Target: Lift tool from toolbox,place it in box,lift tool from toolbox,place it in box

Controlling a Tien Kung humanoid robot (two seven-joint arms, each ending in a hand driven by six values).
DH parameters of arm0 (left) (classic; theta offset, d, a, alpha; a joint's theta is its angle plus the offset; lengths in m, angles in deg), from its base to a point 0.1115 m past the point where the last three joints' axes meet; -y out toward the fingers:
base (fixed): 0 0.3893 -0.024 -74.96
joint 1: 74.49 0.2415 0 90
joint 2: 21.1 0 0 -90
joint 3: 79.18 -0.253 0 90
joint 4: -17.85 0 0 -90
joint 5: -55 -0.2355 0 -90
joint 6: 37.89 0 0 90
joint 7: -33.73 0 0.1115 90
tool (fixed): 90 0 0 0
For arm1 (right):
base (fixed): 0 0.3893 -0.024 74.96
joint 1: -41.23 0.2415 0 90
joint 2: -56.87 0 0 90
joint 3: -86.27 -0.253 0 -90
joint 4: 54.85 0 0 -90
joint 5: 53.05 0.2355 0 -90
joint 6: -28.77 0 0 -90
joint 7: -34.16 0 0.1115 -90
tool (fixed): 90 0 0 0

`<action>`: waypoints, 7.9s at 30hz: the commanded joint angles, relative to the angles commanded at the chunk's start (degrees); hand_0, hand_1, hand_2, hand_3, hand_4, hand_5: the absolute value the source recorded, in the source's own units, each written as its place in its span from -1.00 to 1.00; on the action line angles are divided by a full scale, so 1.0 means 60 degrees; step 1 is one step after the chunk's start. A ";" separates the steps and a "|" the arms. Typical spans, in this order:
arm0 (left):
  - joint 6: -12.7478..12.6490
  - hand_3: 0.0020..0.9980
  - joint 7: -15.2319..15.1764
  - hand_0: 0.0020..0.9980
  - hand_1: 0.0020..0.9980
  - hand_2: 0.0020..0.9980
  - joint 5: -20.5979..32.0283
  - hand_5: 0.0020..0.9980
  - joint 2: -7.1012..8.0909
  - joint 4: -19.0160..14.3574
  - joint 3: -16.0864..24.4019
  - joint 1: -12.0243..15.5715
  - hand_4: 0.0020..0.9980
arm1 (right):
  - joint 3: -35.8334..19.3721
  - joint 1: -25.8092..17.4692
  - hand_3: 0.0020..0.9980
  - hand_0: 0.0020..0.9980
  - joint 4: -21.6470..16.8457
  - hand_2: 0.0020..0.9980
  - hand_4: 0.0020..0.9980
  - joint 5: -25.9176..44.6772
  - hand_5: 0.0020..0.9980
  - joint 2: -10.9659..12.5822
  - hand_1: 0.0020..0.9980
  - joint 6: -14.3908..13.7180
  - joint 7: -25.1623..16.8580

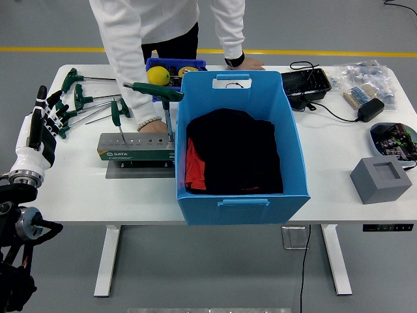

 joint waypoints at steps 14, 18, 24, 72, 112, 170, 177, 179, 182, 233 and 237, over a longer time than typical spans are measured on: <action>0.0589 1.00 0.0285 1.00 1.00 1.00 -0.5049 -0.05 0.1208 -0.1529 -0.1959 -0.1741 1.00 | -0.0045 0.0031 0.16 0.37 0.0000 0.47 0.55 -0.0083 0.40 0.0014 0.34 -0.0017 0.0046; 0.1245 1.00 0.0658 1.00 1.00 1.00 -0.6601 -0.05 0.1173 -0.1566 -0.2383 -0.2415 1.00 | -0.0058 0.0040 0.16 0.37 0.0000 0.47 0.55 -0.0079 0.40 0.0012 0.34 -0.0030 0.0053; 0.2135 1.00 0.1240 1.00 1.00 1.00 -0.9012 -0.17 0.1166 -0.1286 -0.3392 -0.3331 1.00 | -0.0055 0.0067 0.16 0.37 0.0000 0.47 0.55 -0.0079 0.40 0.0020 0.34 -0.0043 0.0068; 0.1539 0.23 0.2739 0.07 0.08 0.09 -1.0551 -0.05 0.0820 0.2782 -0.6123 -0.5740 1.00 | 0.0306 0.0059 0.16 0.37 0.0000 0.47 0.56 0.0249 0.40 0.0054 0.34 -0.0040 0.0051; 0.2075 -0.51 0.3237 -0.29 -0.65 -0.65 -1.0543 -0.02 0.0887 0.3087 -0.6476 -0.6119 1.00 | 0.0146 0.0146 0.16 0.37 0.0000 0.47 0.56 0.0162 0.40 0.0109 0.34 -0.0042 0.0018; 0.0326 -0.85 0.3026 -0.59 -0.89 -0.89 -0.8893 0.29 0.1233 0.2871 -0.6999 -0.6420 0.82 | 0.0054 0.0065 0.16 0.37 0.0000 0.47 0.56 0.0076 0.39 0.0101 0.34 -0.0049 0.0023; 0.0297 -0.83 0.3039 -0.59 -0.89 -0.89 -0.8806 0.30 0.1363 0.2842 -0.7122 -0.6616 0.76 | 0.0048 0.0079 0.16 0.36 0.0000 0.47 0.56 0.0083 0.39 0.0101 0.34 -0.0050 0.0025; 0.0263 -0.83 0.3025 -0.59 -0.89 -0.88 -0.8775 0.26 0.1406 0.2847 -0.7186 -0.6682 0.63 | 0.0037 0.0084 0.16 0.37 0.0000 0.47 0.56 0.0075 0.39 0.0100 0.34 -0.0051 0.0027; 0.0234 -0.83 0.3010 -0.59 -0.89 -0.88 -0.8738 0.26 0.1467 0.2823 -0.7285 -0.6743 0.63 | 0.0018 0.0087 0.16 0.37 0.0000 0.47 0.56 0.0050 0.39 0.0099 0.34 -0.0052 0.0034; 0.0424 -0.86 0.3118 -0.58 -0.89 -0.87 -0.6517 -0.01 0.1885 -0.0081 -0.8980 -0.8212 0.32 | 0.0107 0.0005 0.16 0.37 0.0000 0.47 0.56 0.0071 0.39 0.0101 0.34 -0.0058 0.0040; 0.0554 -0.86 0.3017 -0.58 -0.89 -0.87 -0.6133 -0.01 0.1669 0.0222 -0.9772 -0.8386 0.32 | 0.0152 -0.0001 0.16 0.37 0.0000 0.47 0.56 0.0102 0.39 0.0106 0.34 -0.0057 0.0037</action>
